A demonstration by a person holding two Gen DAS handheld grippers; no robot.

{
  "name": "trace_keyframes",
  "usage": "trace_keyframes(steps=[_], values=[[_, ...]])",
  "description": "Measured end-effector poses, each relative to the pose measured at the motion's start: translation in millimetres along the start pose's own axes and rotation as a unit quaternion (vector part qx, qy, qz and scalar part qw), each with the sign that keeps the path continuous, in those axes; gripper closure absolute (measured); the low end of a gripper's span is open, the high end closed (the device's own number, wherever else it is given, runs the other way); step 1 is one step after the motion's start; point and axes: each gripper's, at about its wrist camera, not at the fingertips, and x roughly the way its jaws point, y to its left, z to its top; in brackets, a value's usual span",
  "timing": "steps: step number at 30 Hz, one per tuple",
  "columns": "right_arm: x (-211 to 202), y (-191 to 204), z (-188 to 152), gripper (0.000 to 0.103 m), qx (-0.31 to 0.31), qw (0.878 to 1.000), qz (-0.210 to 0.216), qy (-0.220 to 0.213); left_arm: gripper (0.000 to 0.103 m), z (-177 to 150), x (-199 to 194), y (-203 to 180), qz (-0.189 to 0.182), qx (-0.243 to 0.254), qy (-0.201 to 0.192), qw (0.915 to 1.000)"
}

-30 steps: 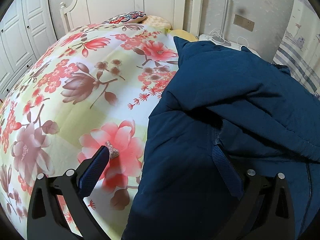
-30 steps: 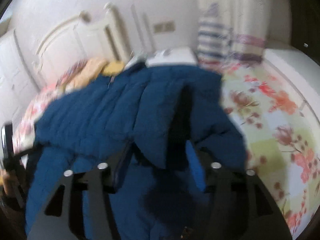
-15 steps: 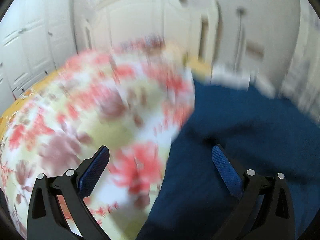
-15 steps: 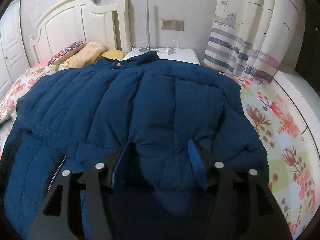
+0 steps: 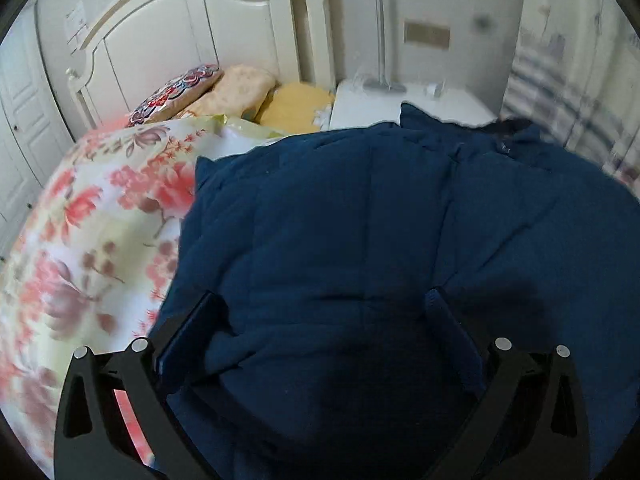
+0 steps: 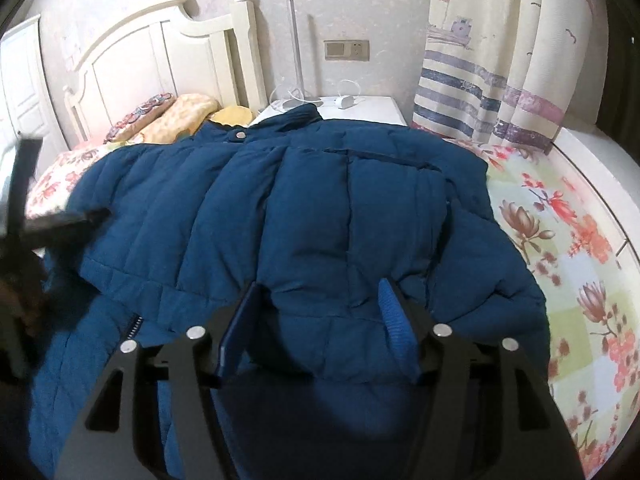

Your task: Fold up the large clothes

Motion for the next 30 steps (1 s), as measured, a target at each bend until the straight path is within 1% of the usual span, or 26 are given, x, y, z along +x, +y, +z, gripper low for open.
trace_keyframes(steps=[2,4,5,6,7,8,9,11,12,13,14,15,16,17,18,20,21,22,23,24,25,26,27,28,29,30], values=[[-4,-4,0,0.040,0.010,1.000,0.013,-0.009,0.004,3,-4,3,0.002,0.005,0.009,0.9999],[-17,-16,-1,0.043,0.041,0.998,0.035,-0.035,0.004,4,-15,7,0.018,0.003,0.001,0.9998],[-25,-22,0,0.043,0.062,0.996,0.039,-0.049,0.004,8,-26,10,0.021,-0.001,-0.019,0.9996],[-33,-29,3,0.043,0.081,0.993,0.047,-0.067,0.004,13,-38,11,0.015,-0.001,-0.042,0.9990],[-36,-32,9,0.043,0.087,0.992,0.050,-0.073,0.004,20,-46,8,0.009,0.004,-0.058,0.9982],[-37,-32,16,0.043,0.085,0.993,0.046,-0.073,0.004,27,-48,5,0.007,0.011,-0.065,0.9978],[-35,-30,24,0.043,0.075,0.994,0.038,-0.069,0.004,35,-49,-1,0.008,0.023,-0.069,0.9973],[-20,-16,45,0.043,0.027,0.999,0.007,-0.045,0.004,48,-40,-15,0.019,0.046,-0.063,0.9968],[-8,-8,52,0.043,0.005,1.000,-0.007,-0.029,0.004,52,-28,-22,0.025,0.059,-0.050,0.9967],[2,-5,57,0.043,-0.006,1.000,-0.010,-0.015,0.004,53,-11,-28,0.032,0.070,-0.029,0.9966],[17,-3,58,0.042,-0.013,1.000,-0.011,0.008,0.004,52,1,-31,0.037,0.075,-0.010,0.9964],[36,-1,57,0.040,-0.026,0.999,-0.022,0.040,0.004,49,15,-33,0.040,0.078,0.010,0.9961],[42,3,53,0.038,-0.039,0.998,-0.026,0.045,0.004,43,27,-30,0.022,0.069,0.018,0.9972],[44,7,50,0.038,-0.056,0.997,-0.033,0.042,0.004,41,28,-26,0.013,0.058,0.007,0.9982],[44,8,49,0.038,-0.062,0.996,-0.035,0.045,0.004,40,27,-22,0.006,0.050,0.005,0.9987],[42,6,53,0.038,-0.065,0.996,-0.022,0.058,0.004,43,22,-20,0.005,0.056,0.016,0.9983],[39,2,59,0.039,-0.064,0.996,-0.006,0.062,0.004,47,17,-18,0.008,0.060,0.012,0.9981],[37,-2,65,0.039,-0.061,0.996,0.004,0.059,0.004,53,9,-16,0.010,0.062,-0.004,0.9980],[33,-8,75,0.039,-0.054,0.997,0.008,0.047,0.004,56,4,-14,0.012,0.062,-0.015,0.9979],[33,-15,86,0.039,-0.049,0.998,0.003,0.033,0.004,64,-3,-9,0.015,0.057,-0.031,0.9978],[34,-19,95,0.039,-0.046,0.999,-0.003,0.028,0.004,72,-4,-6,0.018,0.050,-0.038,0.9979],[39,-26,104,0.039,-0.039,0.999,-0.009,0.027,0.004,76,1,-2,0.022,0.045,-0.036,0.9981],[48,-33,112,0.039,-0.030,0.999,-0.009,0.032,0.004,80,8,-1,0.028,0.042,-0.027,0.9984],[63,-42,117,0.039,-0.017,0.998,-0.007,0.052,0.004,81,24,0,0.037,0.044,-0.002,0.9984],[81,-48,118,0.039,-0.009,0.997,-0.007,0.082,0.004,80,40,0,0.039,0.049,0.023,0.9978],[98,-54,115,0.036,-0.001,0.994,0.005,0.112,0.004,77,49,0,0.035,0.052,0.038,0.9973]])
